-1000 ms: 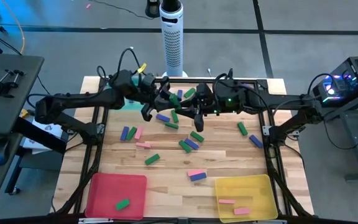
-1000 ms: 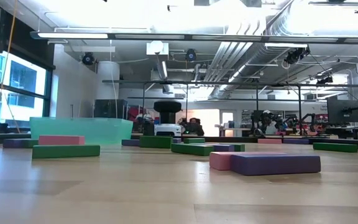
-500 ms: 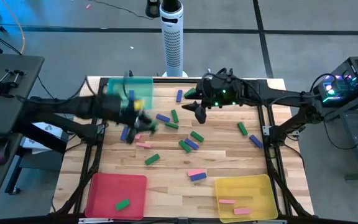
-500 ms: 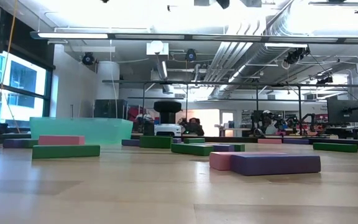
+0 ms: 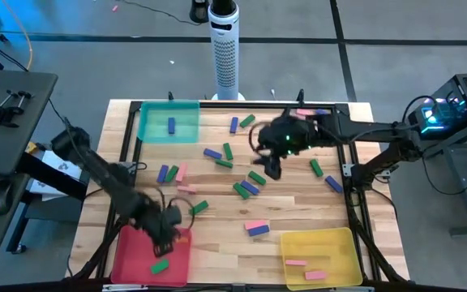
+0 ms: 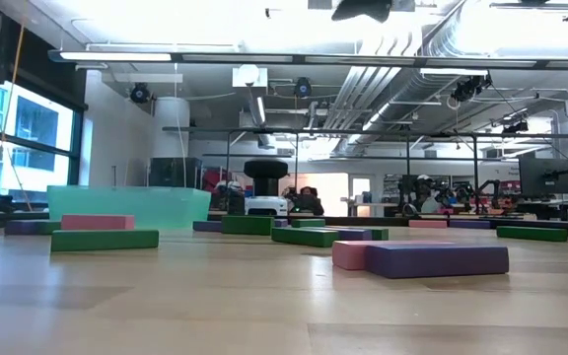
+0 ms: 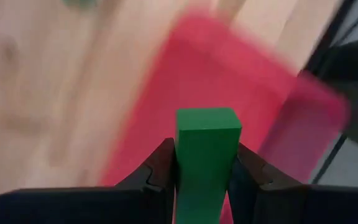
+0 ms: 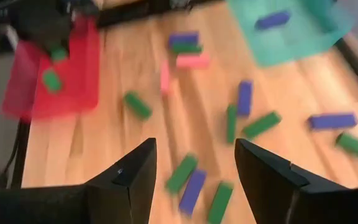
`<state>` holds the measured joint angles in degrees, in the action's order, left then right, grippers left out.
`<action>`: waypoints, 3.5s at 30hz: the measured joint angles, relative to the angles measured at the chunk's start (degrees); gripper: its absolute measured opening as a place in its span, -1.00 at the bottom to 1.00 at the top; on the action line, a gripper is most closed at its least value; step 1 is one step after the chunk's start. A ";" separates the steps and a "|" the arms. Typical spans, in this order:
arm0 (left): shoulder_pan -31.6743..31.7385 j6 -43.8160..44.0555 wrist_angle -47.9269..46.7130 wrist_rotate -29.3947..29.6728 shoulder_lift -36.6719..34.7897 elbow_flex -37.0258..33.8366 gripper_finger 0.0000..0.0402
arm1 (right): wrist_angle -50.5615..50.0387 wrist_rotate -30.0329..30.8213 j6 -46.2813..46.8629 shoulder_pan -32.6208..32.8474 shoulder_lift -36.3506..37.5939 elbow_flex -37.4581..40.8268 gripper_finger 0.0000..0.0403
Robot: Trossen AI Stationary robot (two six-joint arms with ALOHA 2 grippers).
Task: Sort blocks
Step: Put the green block into the red bin, then put the blue block into the blue bin
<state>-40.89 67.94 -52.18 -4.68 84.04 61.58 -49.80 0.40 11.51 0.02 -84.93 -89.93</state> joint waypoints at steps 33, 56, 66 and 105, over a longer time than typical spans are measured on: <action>16.52 -27.54 30.48 -0.69 0.74 0.01 -0.14 | -26.06 38.78 34.48 34.26 11.12 0.04 -0.03; 18.83 -38.00 48.80 18.91 32.73 30.28 -0.14 | -41.28 22.45 76.13 34.26 3.17 0.29 -0.07; 19.29 -41.23 32.24 18.78 31.83 40.76 -0.14 | -38.45 5.08 53.01 13.26 13.97 28.60 -0.18; 29.32 -42.94 22.02 0.01 24.16 40.79 -0.14 | -25.92 -7.30 8.93 -19.54 -20.16 42.93 0.32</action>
<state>-11.57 25.00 -30.17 -4.67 108.21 102.37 -75.72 -6.89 20.44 -19.52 -105.08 -47.00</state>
